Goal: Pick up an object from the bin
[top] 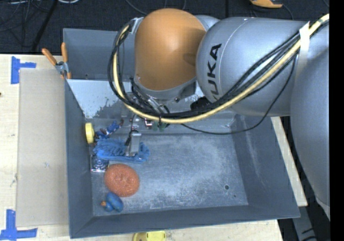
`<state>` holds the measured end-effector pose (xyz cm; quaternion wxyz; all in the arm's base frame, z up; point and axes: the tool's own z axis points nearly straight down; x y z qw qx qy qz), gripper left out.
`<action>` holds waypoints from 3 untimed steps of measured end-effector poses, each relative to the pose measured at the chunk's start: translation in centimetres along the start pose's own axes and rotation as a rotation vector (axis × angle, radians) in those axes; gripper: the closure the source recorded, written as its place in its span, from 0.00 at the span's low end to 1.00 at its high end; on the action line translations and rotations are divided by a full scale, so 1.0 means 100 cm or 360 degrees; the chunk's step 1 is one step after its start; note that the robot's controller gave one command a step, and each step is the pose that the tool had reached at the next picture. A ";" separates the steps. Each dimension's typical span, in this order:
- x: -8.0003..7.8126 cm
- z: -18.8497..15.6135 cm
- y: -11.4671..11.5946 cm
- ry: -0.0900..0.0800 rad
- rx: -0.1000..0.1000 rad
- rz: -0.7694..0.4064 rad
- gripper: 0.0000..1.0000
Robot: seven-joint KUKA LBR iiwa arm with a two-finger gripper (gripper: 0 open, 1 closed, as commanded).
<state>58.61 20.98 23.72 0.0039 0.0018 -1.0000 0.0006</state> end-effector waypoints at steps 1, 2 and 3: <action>-0.001 -0.005 -0.001 -0.0012 -0.0002 0.0006 0.00; -0.002 0.043 -0.014 -0.0021 -0.0006 0.0033 0.00; 0.002 0.091 -0.034 -0.0011 -0.0001 -0.0152 0.00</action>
Offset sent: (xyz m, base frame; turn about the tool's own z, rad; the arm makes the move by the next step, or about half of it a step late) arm 0.0008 -0.0367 -0.1191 0.0477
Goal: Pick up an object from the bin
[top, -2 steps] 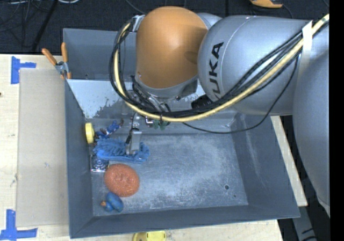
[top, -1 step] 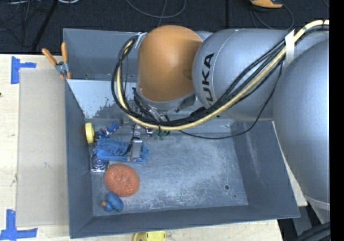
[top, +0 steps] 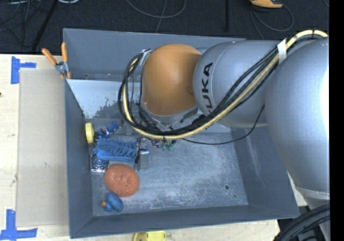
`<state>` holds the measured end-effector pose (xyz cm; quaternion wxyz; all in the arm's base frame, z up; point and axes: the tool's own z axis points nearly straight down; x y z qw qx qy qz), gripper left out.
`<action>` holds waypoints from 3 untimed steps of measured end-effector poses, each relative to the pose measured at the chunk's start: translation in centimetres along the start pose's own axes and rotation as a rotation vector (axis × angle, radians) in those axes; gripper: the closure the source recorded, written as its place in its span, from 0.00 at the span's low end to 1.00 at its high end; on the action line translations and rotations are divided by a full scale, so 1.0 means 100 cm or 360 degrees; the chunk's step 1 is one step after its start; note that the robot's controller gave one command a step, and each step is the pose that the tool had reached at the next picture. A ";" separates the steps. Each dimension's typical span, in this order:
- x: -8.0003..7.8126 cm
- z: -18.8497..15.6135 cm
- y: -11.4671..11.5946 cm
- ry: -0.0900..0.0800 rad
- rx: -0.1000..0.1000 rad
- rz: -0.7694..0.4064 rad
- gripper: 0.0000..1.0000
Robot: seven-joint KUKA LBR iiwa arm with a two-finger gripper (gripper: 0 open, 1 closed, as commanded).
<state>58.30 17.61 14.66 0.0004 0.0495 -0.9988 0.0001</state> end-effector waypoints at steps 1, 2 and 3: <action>-0.002 0.020 -0.005 0.0001 0.0000 0.0099 1.00; -0.002 0.020 -0.005 0.0001 0.0000 0.0102 1.00; 0.000 -0.026 -0.007 0.0009 0.0002 0.0085 1.00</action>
Offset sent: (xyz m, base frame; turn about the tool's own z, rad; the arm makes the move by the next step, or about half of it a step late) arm 0.0000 0.0000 0.0000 0.0000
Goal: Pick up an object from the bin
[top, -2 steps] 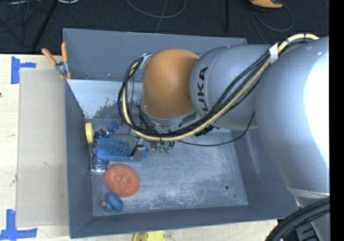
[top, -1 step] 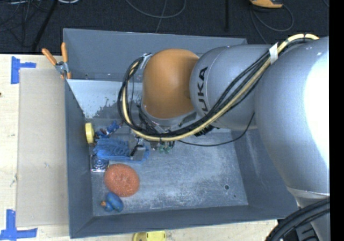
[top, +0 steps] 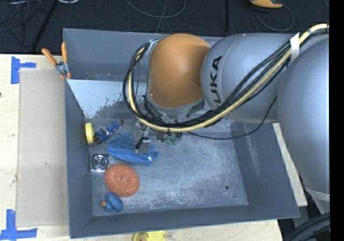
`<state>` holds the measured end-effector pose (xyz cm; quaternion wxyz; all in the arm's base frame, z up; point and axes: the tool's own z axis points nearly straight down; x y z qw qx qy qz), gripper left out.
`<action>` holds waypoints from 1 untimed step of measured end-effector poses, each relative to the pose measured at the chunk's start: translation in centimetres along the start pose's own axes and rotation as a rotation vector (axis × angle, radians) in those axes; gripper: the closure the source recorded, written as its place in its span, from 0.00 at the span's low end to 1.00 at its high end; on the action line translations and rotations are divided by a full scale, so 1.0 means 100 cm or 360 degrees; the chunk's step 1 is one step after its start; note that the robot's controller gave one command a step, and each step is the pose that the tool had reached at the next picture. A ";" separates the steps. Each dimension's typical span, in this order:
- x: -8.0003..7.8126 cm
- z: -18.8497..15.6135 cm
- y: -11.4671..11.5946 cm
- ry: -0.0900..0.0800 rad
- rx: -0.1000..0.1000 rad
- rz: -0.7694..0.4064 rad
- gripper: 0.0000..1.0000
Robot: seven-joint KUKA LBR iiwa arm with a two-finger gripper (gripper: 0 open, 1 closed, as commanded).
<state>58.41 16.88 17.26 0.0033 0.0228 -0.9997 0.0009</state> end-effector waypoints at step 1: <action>-0.006 0.011 0.019 -0.0030 -0.0007 -0.0008 0.00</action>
Offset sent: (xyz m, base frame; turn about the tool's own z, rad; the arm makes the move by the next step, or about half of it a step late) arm 0.0000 0.0000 0.0000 0.0000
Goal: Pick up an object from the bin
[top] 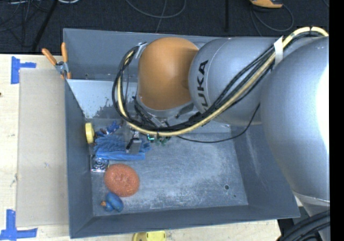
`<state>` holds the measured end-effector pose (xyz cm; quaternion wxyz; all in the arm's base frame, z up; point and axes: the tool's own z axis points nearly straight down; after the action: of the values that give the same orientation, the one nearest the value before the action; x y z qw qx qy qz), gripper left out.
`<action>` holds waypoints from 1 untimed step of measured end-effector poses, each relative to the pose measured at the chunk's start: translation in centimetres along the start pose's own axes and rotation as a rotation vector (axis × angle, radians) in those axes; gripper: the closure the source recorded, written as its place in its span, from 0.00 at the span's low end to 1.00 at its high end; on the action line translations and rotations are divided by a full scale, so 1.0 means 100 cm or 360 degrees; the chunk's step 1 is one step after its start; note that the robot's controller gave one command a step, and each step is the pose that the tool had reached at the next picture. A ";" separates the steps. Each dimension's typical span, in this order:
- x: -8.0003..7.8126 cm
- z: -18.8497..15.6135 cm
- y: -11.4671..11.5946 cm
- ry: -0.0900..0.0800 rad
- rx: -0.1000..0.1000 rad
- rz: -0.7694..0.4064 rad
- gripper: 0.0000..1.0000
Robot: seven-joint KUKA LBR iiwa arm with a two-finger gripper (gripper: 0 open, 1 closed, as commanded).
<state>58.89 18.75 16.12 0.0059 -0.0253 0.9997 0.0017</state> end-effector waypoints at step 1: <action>0.003 0.061 0.017 0.0022 0.0005 -0.0003 0.00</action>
Offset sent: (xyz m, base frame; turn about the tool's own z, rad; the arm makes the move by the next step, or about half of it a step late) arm -0.0268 0.0108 -0.0502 -0.1749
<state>58.53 20.48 10.04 -0.0008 -0.0264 0.9997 0.0000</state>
